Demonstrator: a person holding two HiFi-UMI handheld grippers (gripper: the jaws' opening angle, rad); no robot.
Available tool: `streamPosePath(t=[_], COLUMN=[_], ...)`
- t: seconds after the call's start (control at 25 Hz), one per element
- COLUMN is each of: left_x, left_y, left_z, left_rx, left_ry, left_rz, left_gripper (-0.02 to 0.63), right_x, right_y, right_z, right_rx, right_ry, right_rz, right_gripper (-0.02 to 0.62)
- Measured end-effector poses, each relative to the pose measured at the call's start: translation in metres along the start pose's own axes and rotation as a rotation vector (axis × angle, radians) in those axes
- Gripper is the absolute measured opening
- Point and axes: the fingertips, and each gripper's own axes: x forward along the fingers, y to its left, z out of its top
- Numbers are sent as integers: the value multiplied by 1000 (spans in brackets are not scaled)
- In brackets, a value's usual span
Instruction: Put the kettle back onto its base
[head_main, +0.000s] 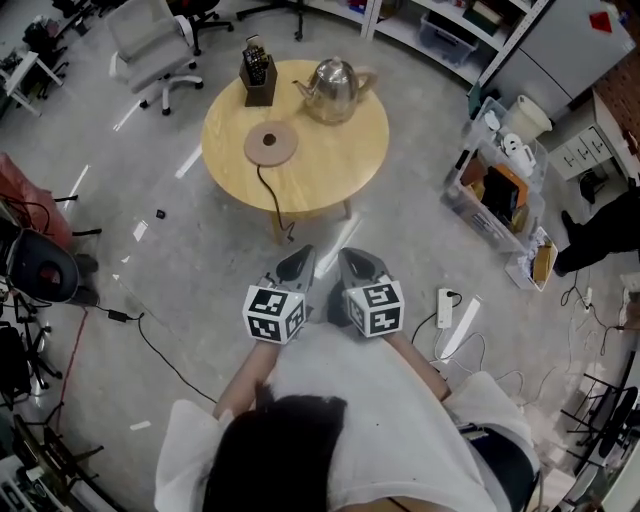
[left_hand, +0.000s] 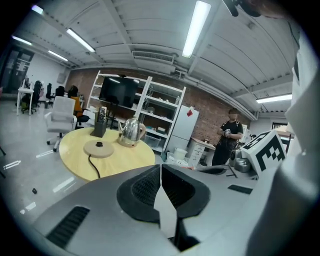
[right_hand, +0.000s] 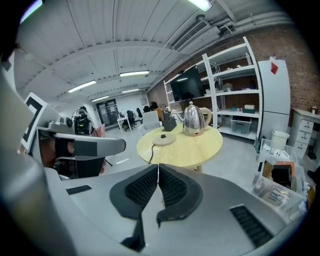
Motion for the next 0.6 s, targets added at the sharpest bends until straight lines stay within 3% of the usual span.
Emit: streamPosePath(t=[0.6], left_x=[74], left_y=[9], left_z=[14], left_rx=[-31], left_ry=[53], left_rz=[28], left_gripper=[29], right_x=[42], right_y=[-70], right_z=[16], right_rx=[44], right_ry=[26], right_rz=[12], right_gripper=[29])
